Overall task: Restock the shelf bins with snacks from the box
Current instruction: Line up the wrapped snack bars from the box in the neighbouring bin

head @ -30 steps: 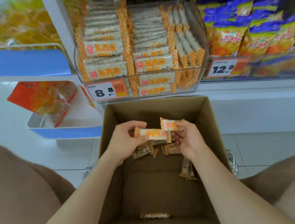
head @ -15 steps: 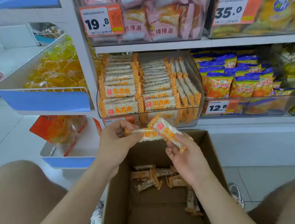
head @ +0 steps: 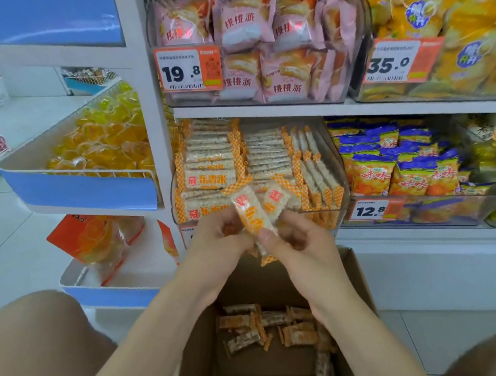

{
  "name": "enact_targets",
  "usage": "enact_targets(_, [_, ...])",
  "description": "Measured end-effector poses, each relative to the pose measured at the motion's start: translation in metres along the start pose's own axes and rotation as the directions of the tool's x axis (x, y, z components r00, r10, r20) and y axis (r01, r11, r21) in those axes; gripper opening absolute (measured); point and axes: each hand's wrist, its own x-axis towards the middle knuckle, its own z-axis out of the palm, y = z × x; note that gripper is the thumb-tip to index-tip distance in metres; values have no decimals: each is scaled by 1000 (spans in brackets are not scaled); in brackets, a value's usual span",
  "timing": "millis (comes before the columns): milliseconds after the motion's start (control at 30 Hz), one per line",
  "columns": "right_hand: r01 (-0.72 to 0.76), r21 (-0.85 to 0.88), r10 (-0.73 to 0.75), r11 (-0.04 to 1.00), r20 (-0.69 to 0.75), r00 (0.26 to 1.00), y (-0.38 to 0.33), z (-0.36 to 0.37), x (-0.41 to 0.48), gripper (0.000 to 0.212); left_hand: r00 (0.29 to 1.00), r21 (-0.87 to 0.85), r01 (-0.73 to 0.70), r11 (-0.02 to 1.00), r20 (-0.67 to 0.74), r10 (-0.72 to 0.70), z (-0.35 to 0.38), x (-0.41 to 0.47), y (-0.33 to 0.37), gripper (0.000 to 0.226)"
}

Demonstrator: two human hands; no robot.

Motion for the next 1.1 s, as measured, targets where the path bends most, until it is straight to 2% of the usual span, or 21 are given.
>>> enact_targets(67, [102, -139, -104, 985, -4, 995, -6, 3, 5, 34, 997, 60, 13, 998, -80, -8, -8, 2, 9, 30])
enact_targets(167, [125, -156, -138, 980, -78, 987, -12, 6, 15, 47, 991, 46, 38, 998, -133, -31, -18, 3, 19, 27])
enact_targets(233, [156, -179, -174, 971, -89, 981, -14, 10, 21, 40, 986, 17, 39, 999, -162, -36, -23, 1, 22, 27])
enact_targets(300, [171, -206, -183, 963, -40, 982, -13, 15, 24, 30, 980, 19, 22, 1000, -197, -18, -26, -1, 24, 29])
enact_targets(433, [198, -277, -195, 940, 38, 980, -11, 23, 28, 28, 977, 102, 23, 995, -212, -1, -32, -1, 29, 33])
enact_targets(633, [255, -359, -201, 898, 182, 963, -16, 31, 42, 46, 983, -28, 31, 999, -181, -35, -41, 0, 33, 29])
enact_targets(700, [253, -394, -189, 883, 194, 963, -25, 31, 52, 46, 982, 46, 7, 999, -186, 1, -49, 0, 39, 21])
enact_targets(767, [259, -445, -195, 857, 185, 963, -36, 29, 66, 45, 953, 173, 30, 985, -301, 24, -61, 6, 39, 18])
enact_targets(800, [282, -505, -220, 816, 179, 959, -40, 28, 75, 46, 926, 256, 51, 965, -374, 51, -69, 10, 37, 17])
enact_targets(867, [362, -669, -303, 649, 210, 930, -45, 29, 93, 46, 882, 425, 100, 900, -456, 117, -84, 17, 31, 18])
enact_targets(967, [450, -822, -289, 348, 363, 886, -42, 43, 112, 45, 908, 619, 133, 774, -389, 155, -96, 25, 20, 47])
enact_targets(1033, [474, -839, -264, 266, 410, 873, -33, 55, 115, 51, 934, 667, 89, 740, -315, 171, -95, 27, 14, 67])
enact_targets(1100, [461, -849, -279, 257, 392, 877, -21, 65, 113, 59, 948, 731, 36, 681, -241, 208, -91, 29, 6, 75])
